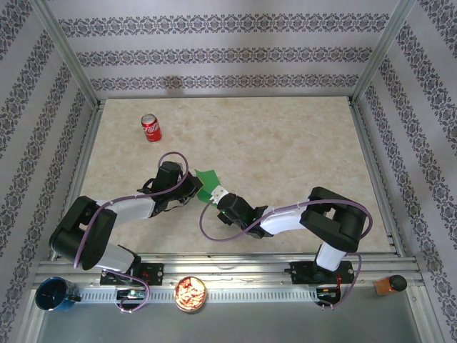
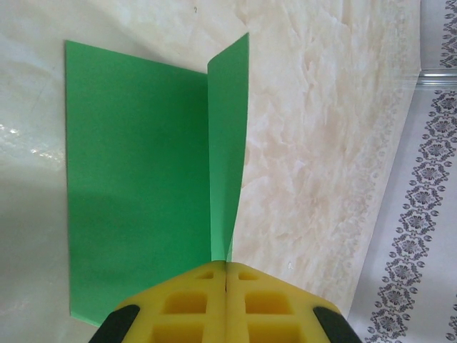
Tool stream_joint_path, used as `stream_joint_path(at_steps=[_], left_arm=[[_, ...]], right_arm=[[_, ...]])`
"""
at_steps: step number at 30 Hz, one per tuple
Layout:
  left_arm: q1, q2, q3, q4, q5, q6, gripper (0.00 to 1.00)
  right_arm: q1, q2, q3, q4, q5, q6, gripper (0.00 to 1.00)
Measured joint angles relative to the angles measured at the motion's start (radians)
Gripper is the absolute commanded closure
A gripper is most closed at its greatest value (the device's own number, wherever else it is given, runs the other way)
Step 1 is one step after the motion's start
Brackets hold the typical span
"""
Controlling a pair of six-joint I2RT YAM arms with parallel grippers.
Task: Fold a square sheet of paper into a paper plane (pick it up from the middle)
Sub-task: Fourth fold the wing at the center of the table.
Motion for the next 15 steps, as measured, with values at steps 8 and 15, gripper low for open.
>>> stream_joint_path(at_steps=[8, 15], left_arm=[[0.000, -0.004, 0.007, -0.016, 0.000, 0.000, 1.00], [0.000, -0.009, 0.010, -0.023, -0.001, 0.001, 0.90]], right_arm=[[-0.001, 0.000, 0.000, 0.000, -0.010, 0.013, 0.86], [-0.016, 0.000, 0.000, 0.003, -0.056, 0.045, 0.98]])
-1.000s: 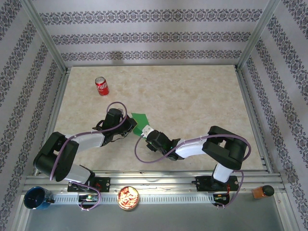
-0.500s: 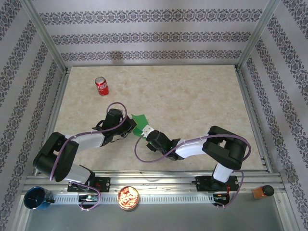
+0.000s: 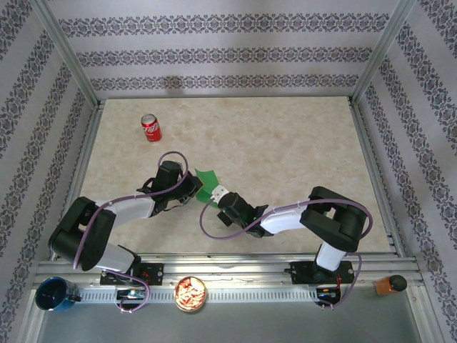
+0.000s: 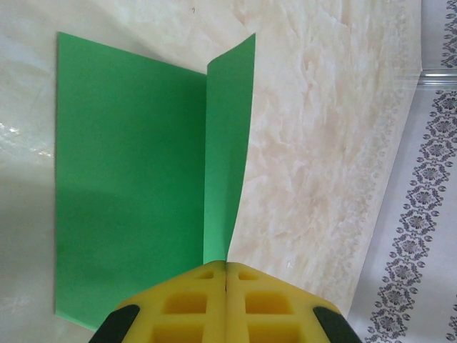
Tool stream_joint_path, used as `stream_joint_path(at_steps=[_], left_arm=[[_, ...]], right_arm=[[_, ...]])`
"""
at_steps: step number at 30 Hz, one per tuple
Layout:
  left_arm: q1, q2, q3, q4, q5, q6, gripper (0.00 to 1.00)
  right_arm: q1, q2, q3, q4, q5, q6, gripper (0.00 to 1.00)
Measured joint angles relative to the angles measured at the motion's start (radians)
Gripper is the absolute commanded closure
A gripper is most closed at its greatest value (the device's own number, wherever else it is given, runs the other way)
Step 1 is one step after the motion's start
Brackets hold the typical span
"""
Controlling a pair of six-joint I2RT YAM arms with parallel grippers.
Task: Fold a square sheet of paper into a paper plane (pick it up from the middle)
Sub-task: Fourth fold the wing at the center of the table.
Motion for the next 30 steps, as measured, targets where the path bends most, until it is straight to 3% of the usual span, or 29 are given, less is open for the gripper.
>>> stream_joint_path(at_steps=[3, 7, 17, 30], left_arm=[[0.000, -0.021, 0.003, -0.023, -0.007, 0.012, 0.76], [0.000, -0.064, 0.003, -0.055, -0.027, 0.024, 0.70], [0.000, -0.132, 0.003, -0.126, -0.071, 0.049, 0.68], [0.000, -0.137, 0.003, -0.141, -0.085, 0.053, 0.68]], right_arm=[[-0.031, -0.002, -0.001, 0.013, -0.060, 0.032, 1.00], [-0.085, -0.003, -0.004, 0.036, -0.166, 0.087, 1.00], [-0.157, 0.000, -0.009, 0.102, -0.417, 0.222, 1.00], [-0.155, 0.044, -0.009, 0.105, -0.426, 0.278, 0.98]])
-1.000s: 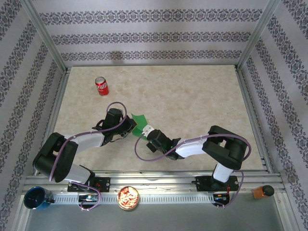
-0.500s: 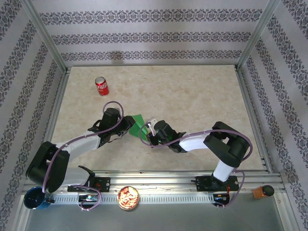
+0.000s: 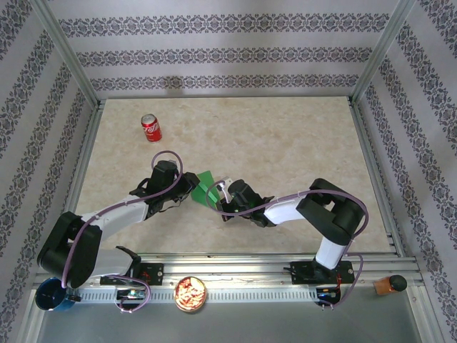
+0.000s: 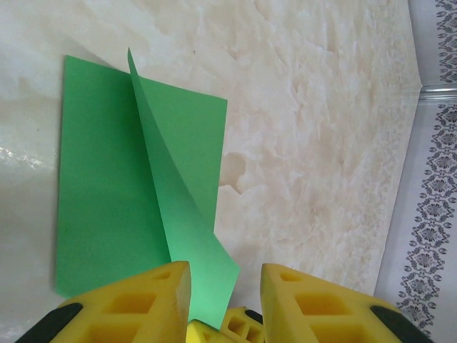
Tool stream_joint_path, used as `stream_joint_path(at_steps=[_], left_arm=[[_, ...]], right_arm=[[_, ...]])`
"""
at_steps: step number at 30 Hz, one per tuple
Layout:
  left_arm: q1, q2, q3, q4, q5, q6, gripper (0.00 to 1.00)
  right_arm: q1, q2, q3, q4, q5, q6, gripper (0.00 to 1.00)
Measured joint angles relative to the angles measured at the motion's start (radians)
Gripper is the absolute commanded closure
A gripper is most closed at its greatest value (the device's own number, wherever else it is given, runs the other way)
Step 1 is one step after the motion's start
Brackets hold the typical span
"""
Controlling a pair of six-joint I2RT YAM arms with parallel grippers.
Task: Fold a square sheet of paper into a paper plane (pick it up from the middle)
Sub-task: Fourth fold the wing at the center of the table.
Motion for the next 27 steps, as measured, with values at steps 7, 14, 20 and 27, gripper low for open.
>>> stream_joint_path(at_steps=[7, 14, 20, 27], left_arm=[[0.000, -0.008, 0.000, -0.008, -0.003, 0.000, 0.68], [0.000, -0.008, 0.000, -0.008, -0.003, 0.000, 0.70], [0.000, -0.006, 0.000, -0.008, -0.002, 0.000, 0.87], [0.000, 0.074, 0.000, 0.044, 0.036, 0.006, 1.00]], right_arm=[[0.006, 0.009, 0.002, 0.006, 0.021, 0.035, 0.96], [0.006, 0.042, 0.005, 0.071, 0.022, 0.106, 1.00], [0.005, 0.046, -0.008, 0.106, 0.010, 0.165, 1.00], [-0.014, 0.048, -0.043, 0.178, -0.026, 0.217, 1.00]])
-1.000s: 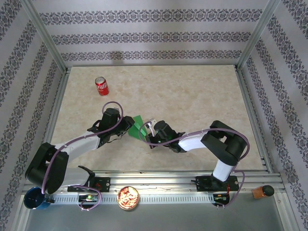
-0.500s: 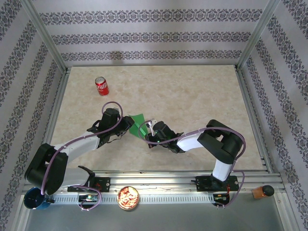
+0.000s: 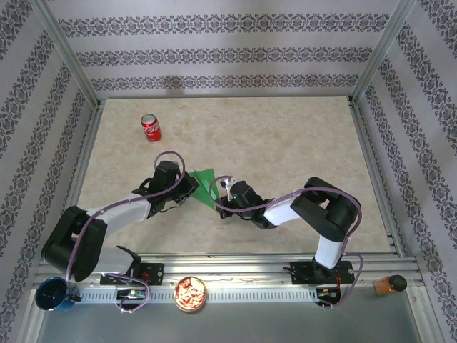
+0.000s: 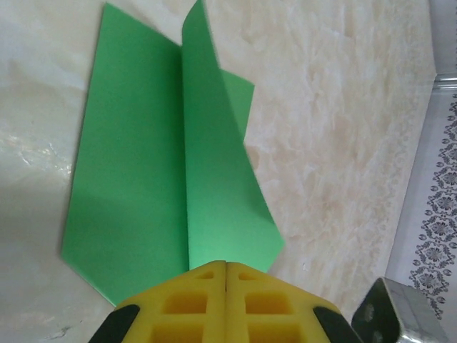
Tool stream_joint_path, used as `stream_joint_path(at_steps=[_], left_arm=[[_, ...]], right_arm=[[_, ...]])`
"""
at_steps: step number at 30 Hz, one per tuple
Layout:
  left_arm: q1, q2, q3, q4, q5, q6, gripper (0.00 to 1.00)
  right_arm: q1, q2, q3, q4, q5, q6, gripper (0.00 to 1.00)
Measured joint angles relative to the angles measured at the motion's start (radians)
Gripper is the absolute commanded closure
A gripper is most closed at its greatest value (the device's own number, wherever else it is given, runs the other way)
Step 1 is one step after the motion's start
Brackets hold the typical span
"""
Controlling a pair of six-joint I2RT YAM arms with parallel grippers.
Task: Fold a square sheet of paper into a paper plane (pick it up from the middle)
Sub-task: Fourth fold the wing at the center of the table.
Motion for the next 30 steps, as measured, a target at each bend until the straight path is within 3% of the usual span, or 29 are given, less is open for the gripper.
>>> stream_joint_path(at_steps=[11, 30], left_arm=[[0.000, 0.185, 0.051, 0.141, 0.097, 0.003, 1.00], [0.000, 0.301, 0.092, 0.206, 0.127, 0.005, 1.00]], right_arm=[[-0.025, 0.009, -0.036, 0.085, -0.053, 0.049, 0.99], [-0.040, 0.011, -0.033, 0.080, -0.088, 0.076, 0.96]])
